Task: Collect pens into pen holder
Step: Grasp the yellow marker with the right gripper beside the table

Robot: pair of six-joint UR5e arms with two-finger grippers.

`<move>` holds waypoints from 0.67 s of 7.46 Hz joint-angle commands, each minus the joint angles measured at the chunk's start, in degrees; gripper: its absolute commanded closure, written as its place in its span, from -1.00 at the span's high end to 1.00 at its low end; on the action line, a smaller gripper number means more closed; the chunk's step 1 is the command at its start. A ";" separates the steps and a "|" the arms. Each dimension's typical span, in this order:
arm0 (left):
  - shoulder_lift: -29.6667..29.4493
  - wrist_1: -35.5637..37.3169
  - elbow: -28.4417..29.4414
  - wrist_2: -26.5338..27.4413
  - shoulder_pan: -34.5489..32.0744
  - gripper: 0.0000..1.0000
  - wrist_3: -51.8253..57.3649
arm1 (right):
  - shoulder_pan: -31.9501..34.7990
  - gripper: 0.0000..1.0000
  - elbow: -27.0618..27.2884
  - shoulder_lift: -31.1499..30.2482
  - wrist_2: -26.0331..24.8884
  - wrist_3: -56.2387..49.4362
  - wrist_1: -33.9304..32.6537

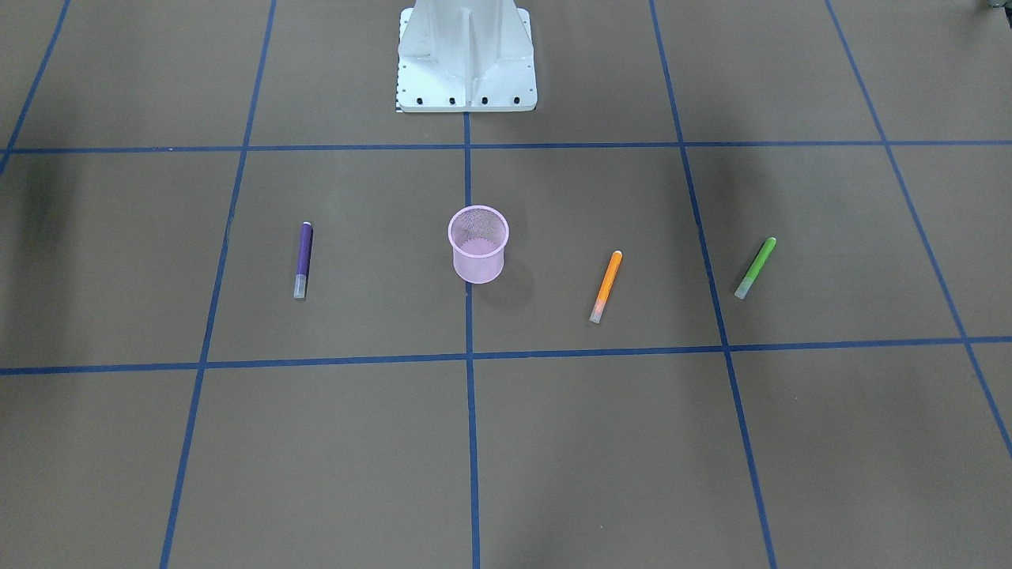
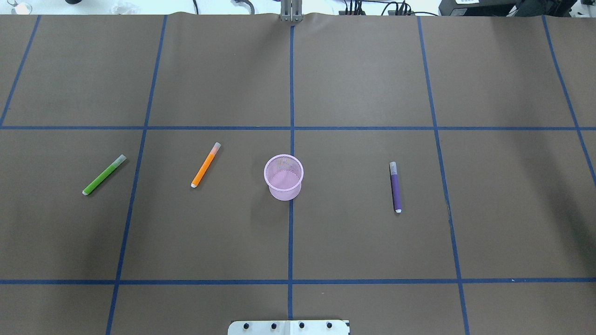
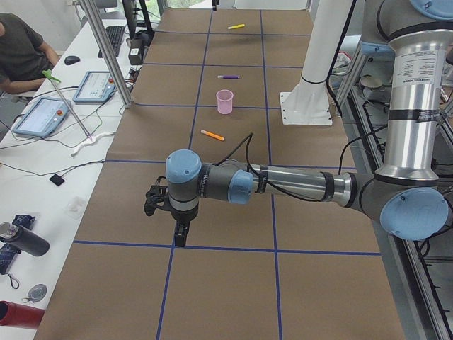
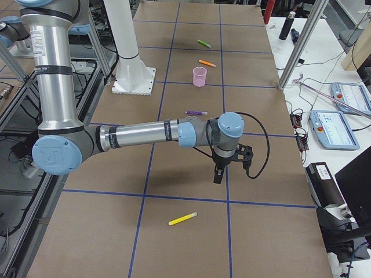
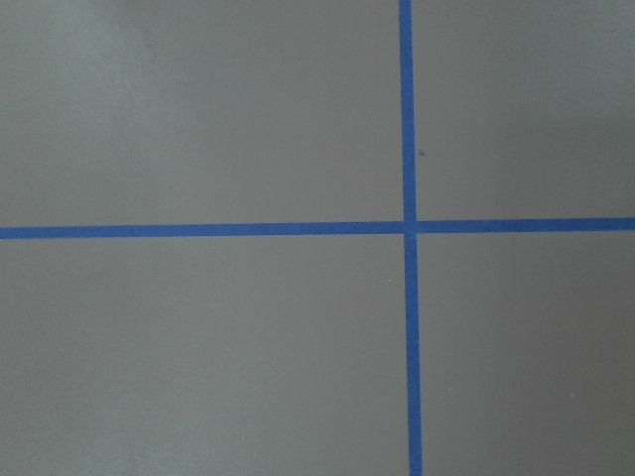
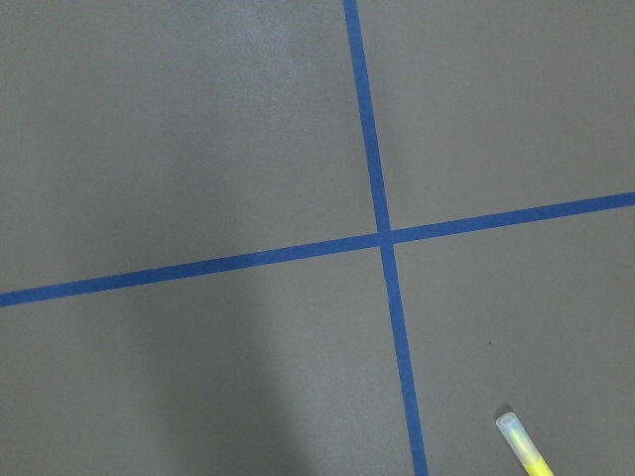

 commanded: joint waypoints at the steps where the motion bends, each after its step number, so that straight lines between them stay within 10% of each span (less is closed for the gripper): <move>1: 0.15 0.20 -0.19 0.19 0.14 0.99 0.18 | 0.04 0.99 0.13 -0.01 -0.04 -0.03 0.00; 5: 1.47 -0.24 -0.45 0.19 0.23 0.99 0.27 | 0.04 0.99 0.83 -0.62 -0.04 0.14 0.00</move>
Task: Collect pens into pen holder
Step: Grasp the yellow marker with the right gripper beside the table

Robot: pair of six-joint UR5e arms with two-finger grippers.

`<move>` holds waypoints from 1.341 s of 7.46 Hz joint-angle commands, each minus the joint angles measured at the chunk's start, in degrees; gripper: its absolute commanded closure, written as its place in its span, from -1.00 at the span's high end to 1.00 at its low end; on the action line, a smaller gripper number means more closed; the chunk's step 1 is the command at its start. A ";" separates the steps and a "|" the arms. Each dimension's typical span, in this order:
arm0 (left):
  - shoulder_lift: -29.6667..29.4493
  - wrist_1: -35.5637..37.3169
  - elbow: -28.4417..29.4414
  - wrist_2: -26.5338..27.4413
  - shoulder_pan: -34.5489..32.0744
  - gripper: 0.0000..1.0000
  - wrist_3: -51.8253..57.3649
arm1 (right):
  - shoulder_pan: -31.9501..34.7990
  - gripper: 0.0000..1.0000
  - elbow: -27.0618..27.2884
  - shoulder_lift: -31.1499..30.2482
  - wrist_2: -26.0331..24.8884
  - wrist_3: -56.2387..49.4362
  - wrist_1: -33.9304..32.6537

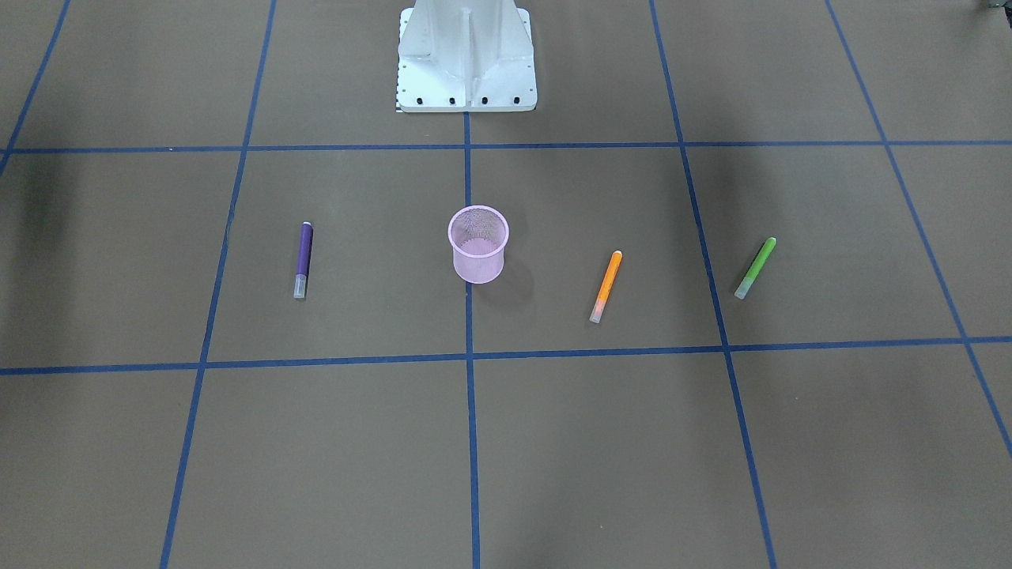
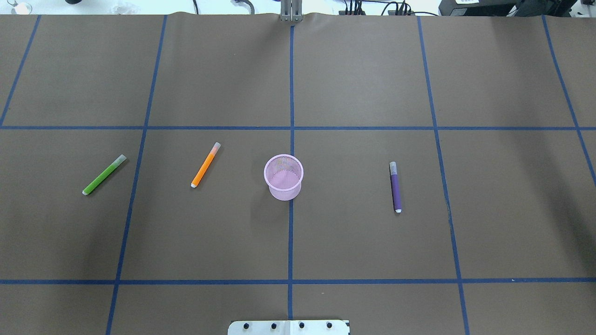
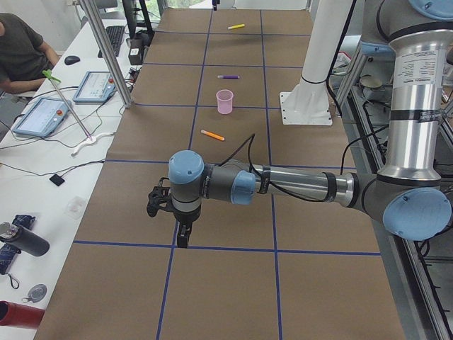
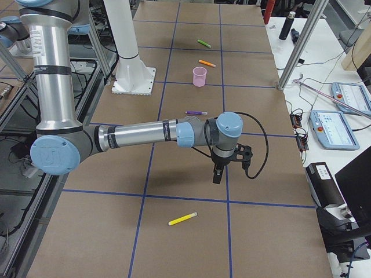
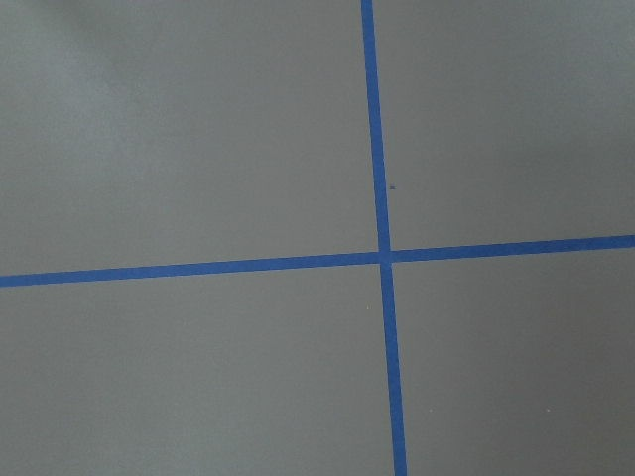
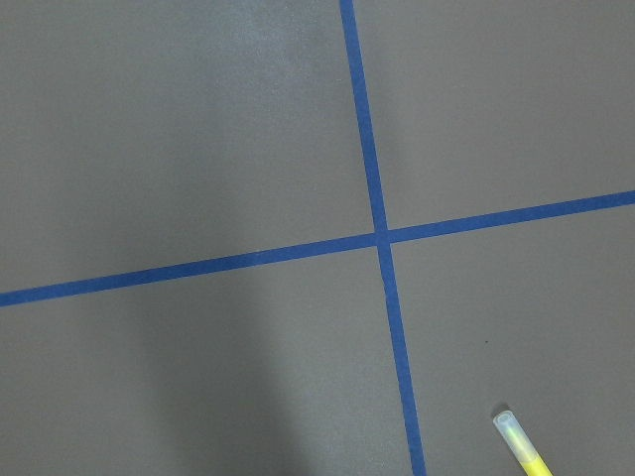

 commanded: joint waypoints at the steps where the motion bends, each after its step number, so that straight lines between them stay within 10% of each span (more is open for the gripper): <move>1: 0.64 -0.92 0.03 -0.22 0.02 0.99 -0.01 | 0.00 0.99 0.23 -0.27 -0.03 0.51 0.00; 10: 2.66 -1.01 -1.63 -0.40 0.20 0.99 -0.01 | -1.05 0.99 -7.41 -5.01 -1.97 -25.41 8.26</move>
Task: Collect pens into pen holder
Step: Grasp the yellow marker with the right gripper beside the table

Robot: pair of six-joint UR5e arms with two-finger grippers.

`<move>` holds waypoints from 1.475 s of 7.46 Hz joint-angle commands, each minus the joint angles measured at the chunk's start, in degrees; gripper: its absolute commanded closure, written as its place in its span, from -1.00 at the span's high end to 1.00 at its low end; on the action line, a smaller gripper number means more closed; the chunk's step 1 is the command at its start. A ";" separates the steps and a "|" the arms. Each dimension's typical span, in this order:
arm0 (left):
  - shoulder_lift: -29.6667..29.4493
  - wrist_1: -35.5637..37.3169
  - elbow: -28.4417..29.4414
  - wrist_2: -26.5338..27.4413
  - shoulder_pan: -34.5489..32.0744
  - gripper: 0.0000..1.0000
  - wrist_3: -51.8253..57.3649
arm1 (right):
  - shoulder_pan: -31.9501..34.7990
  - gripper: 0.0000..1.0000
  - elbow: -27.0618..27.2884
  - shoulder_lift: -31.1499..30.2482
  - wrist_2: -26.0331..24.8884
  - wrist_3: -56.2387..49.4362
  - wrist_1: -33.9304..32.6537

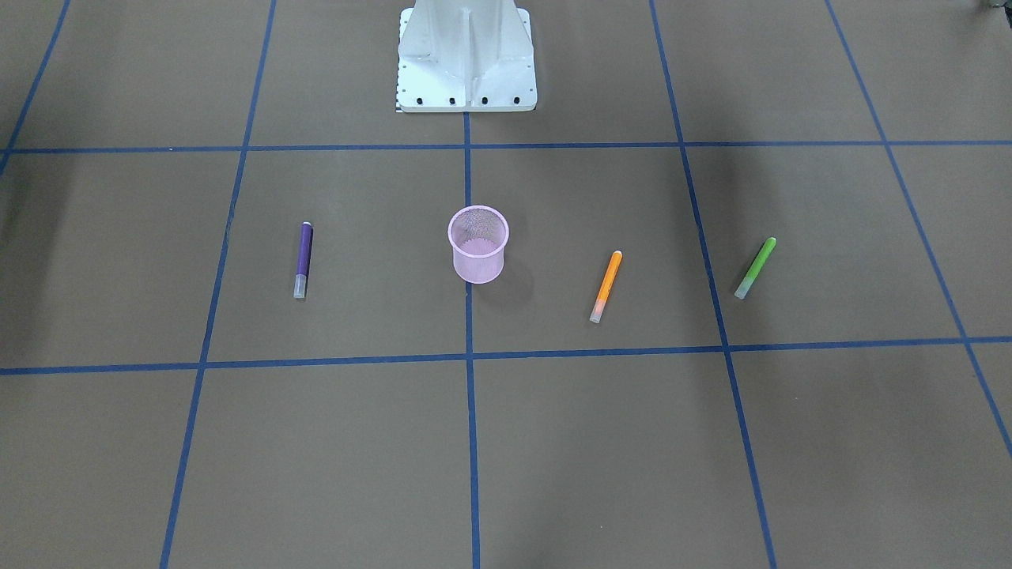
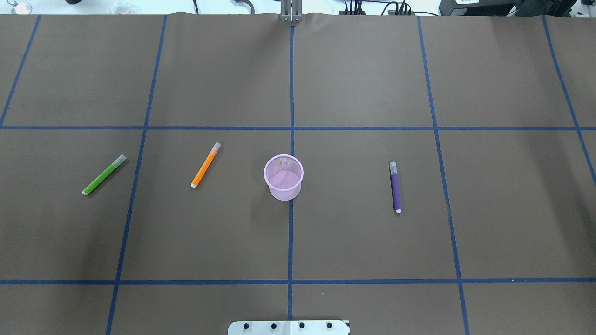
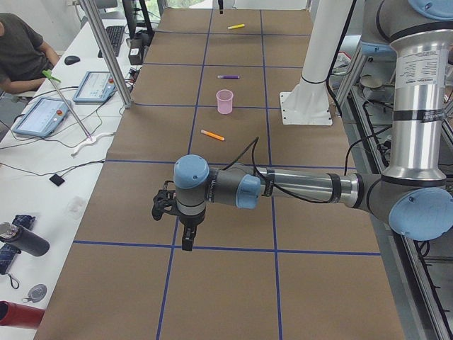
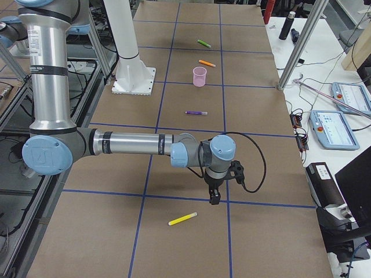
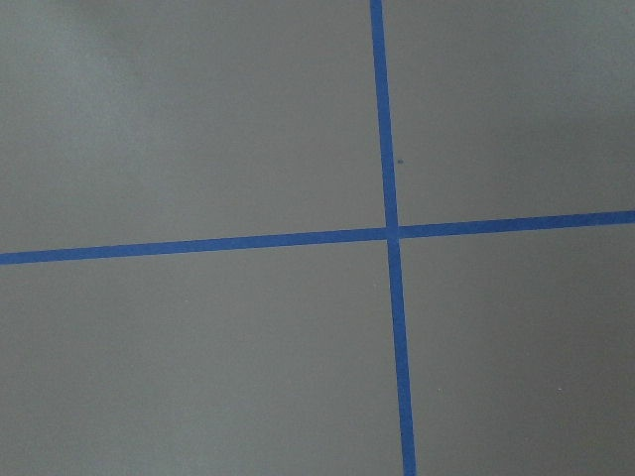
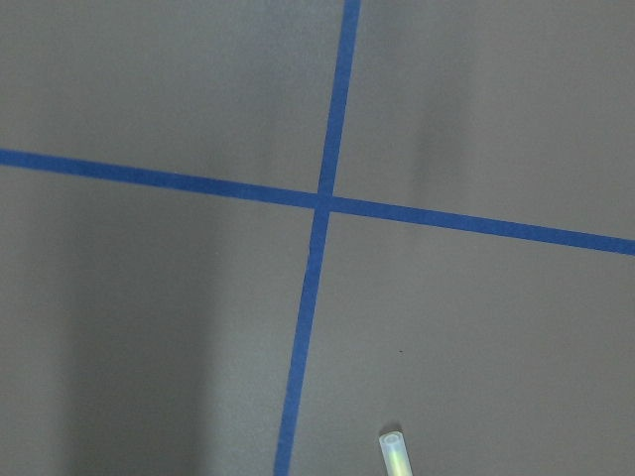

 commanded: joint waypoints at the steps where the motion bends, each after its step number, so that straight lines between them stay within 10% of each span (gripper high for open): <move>1: 1.50 -0.03 -1.11 0.00 0.00 0.99 0.00 | -3.01 0.99 0.20 -2.51 -0.48 -0.80 6.12; 11: 4.50 -6.18 -1.03 0.00 1.93 0.99 -0.53 | -6.90 0.78 -12.08 -4.28 -2.96 -1.23 12.59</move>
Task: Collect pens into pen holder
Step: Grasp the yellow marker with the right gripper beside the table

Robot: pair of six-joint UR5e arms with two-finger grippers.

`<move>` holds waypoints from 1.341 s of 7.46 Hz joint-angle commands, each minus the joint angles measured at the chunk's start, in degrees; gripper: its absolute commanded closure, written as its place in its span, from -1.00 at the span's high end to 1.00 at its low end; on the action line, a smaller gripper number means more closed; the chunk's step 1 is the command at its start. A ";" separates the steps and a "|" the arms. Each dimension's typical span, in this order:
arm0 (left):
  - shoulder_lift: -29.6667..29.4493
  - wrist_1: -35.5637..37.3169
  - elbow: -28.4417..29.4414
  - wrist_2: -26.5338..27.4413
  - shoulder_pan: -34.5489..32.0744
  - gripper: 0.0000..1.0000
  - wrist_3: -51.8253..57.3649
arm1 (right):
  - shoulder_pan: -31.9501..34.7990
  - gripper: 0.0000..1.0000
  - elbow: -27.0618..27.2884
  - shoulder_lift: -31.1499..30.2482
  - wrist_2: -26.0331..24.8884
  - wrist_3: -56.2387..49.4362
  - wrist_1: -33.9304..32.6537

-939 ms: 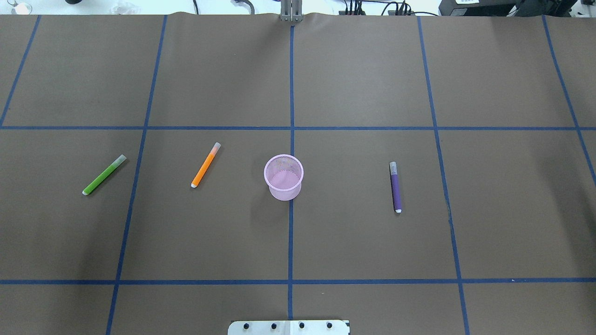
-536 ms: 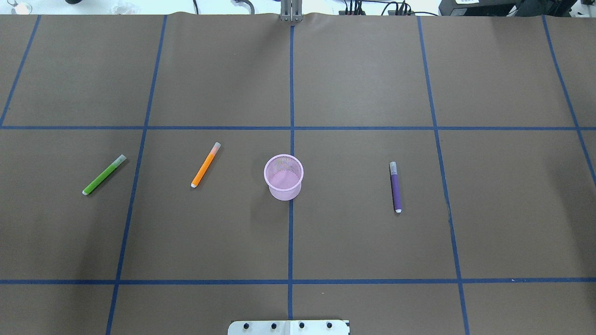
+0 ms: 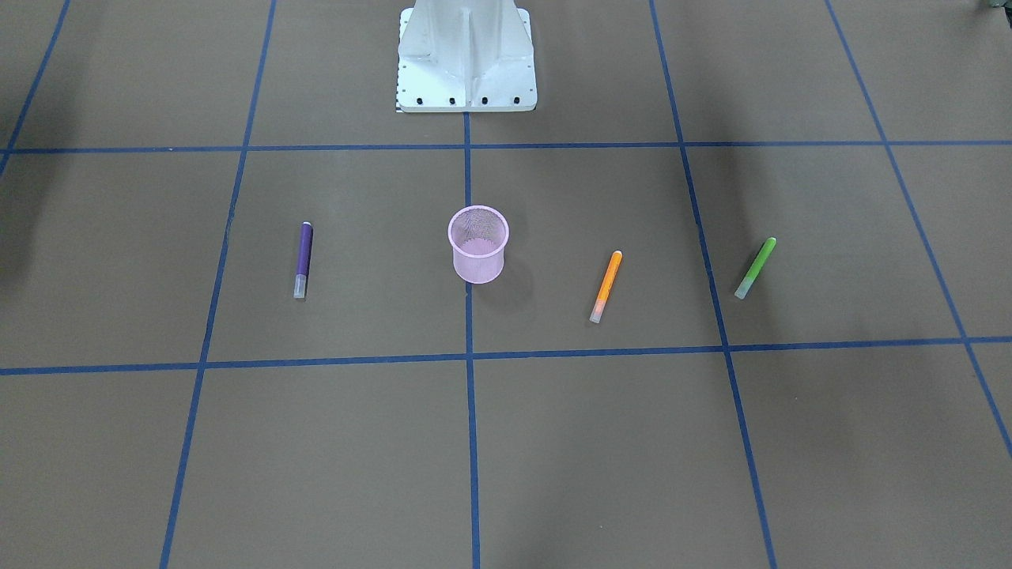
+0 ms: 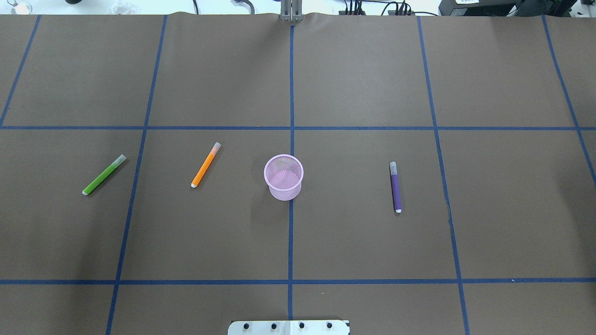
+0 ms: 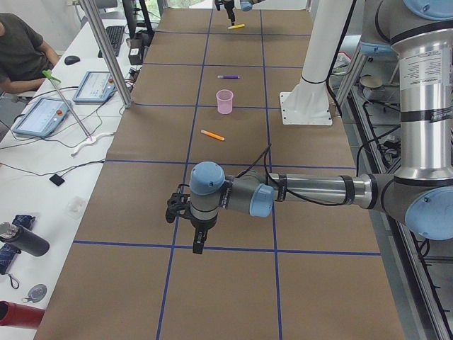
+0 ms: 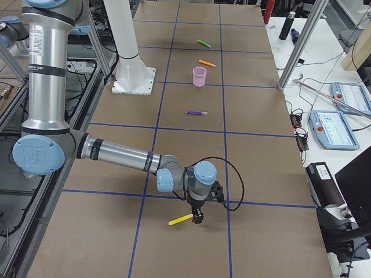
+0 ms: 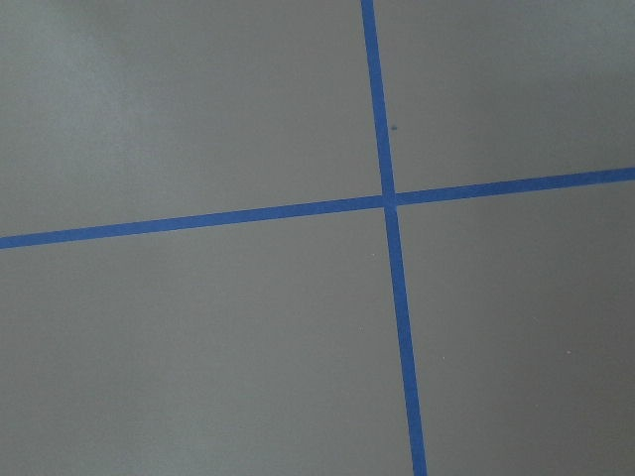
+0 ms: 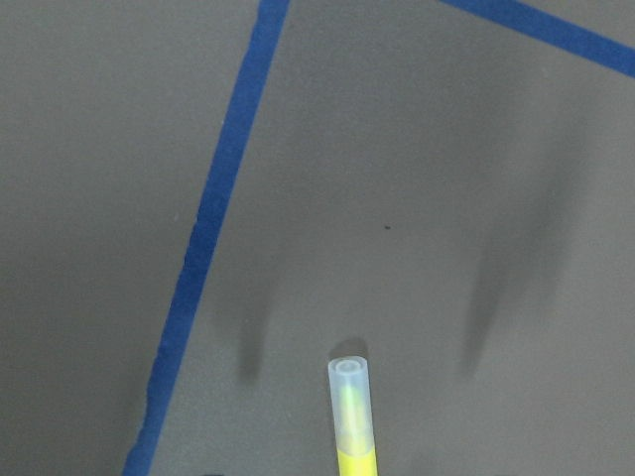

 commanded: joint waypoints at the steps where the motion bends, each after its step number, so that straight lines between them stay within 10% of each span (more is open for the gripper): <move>1: 0.01 -0.13 -0.10 -0.01 0.12 0.99 -0.06 | -0.40 0.74 -2.04 0.03 0.17 -0.26 0.09; 10: 0.10 -1.37 -0.10 0.08 0.12 0.99 0.03 | -1.46 0.30 -3.62 0.03 0.26 0.09 0.09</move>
